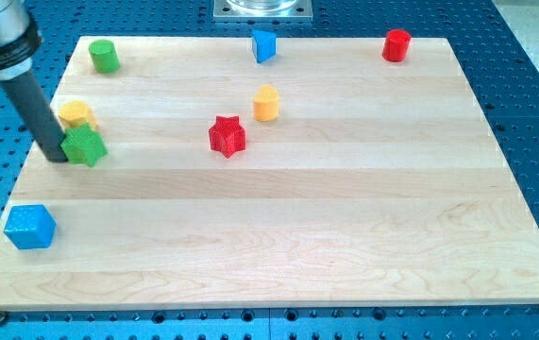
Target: Move the green star right side of the hexagon
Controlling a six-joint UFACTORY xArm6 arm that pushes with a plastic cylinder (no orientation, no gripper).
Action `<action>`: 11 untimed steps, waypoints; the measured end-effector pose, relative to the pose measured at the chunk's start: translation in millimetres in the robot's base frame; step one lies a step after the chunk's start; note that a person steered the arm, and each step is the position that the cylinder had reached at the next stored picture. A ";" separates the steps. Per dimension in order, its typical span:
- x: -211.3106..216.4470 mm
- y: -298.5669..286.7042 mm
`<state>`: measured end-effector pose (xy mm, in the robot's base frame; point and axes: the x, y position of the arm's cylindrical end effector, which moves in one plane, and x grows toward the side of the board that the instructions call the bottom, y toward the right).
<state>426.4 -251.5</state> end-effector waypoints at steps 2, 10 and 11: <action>6.2 13.2; -77.5 139.9; -25.4 132.1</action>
